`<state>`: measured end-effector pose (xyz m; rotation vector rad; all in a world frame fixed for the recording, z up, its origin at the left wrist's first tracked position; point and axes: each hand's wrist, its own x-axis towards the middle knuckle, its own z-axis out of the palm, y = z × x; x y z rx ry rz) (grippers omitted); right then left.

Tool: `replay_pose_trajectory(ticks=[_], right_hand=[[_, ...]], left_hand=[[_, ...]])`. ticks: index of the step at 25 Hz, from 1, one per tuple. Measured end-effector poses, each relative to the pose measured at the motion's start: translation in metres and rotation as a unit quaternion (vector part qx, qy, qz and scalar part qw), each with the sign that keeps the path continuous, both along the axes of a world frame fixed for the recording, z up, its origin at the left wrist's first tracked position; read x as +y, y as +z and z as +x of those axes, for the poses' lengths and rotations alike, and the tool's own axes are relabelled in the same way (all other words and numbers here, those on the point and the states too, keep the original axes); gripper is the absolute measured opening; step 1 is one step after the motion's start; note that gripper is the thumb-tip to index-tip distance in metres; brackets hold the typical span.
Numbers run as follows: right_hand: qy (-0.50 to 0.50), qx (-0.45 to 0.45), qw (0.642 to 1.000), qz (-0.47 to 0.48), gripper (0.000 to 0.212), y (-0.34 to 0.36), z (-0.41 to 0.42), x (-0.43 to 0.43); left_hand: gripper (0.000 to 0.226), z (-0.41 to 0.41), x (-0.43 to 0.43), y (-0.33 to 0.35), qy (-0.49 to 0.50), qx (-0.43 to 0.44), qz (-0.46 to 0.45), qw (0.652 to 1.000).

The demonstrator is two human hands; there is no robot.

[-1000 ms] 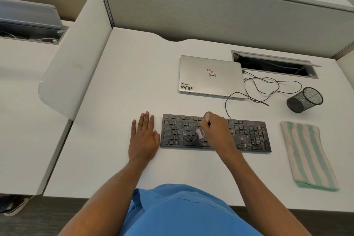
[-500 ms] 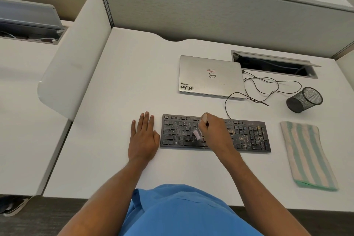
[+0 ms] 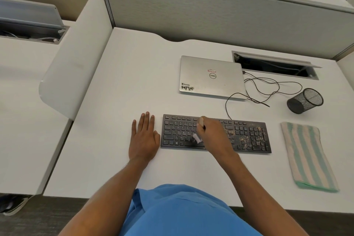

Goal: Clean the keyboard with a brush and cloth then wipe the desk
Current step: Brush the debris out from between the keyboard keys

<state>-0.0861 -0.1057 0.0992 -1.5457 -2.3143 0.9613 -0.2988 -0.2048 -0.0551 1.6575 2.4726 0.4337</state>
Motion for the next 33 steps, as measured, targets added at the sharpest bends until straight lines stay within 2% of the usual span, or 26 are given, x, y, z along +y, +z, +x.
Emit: replay_pose_trajectory(ticks=[4,10,15,20,24,26,28,30,33], right_hand=[[-0.037,0.057,0.997,0.028,0.035,0.005,-0.004,-0.005],[-0.034,-0.026,0.999,0.001,0.033,-0.015,0.003,-0.011],[-0.057,0.015,0.998,0.017,0.032,0.001,0.001,-0.010],[-0.029,-0.026,0.999,-0.014,0.030,-0.004,0.007,-0.018],[-0.011,-0.009,1.000,0.008,0.028,0.010,0.006,-0.018],[0.025,-0.005,1.000,0.009,0.027,0.009,-0.003,-0.021],[0.061,0.001,0.998,-0.034,0.027,0.001,-0.013,-0.026],[0.088,-0.029,0.995,-0.043,0.025,-0.007,-0.021,-0.028],[0.059,-0.062,0.995,-0.052,0.024,-0.005,-0.010,-0.025]], left_hand=[[0.067,0.000,0.000,0.000,-0.001,0.001,-0.001,1.000],[0.067,0.000,0.001,-0.001,0.000,0.001,-0.004,1.000],[0.067,0.000,0.001,-0.001,0.000,0.001,-0.004,1.000],[0.068,0.000,0.000,-0.002,0.000,0.001,-0.002,1.000],[0.068,0.001,0.001,-0.001,-0.002,0.002,0.002,1.000],[0.067,0.000,0.001,-0.001,0.001,0.000,0.001,1.000],[0.067,0.001,0.001,0.000,0.000,-0.001,-0.002,1.000],[0.068,0.001,0.000,0.000,-0.001,0.000,-0.005,1.000],[0.068,0.000,0.000,0.000,-0.001,0.000,-0.004,1.000]])
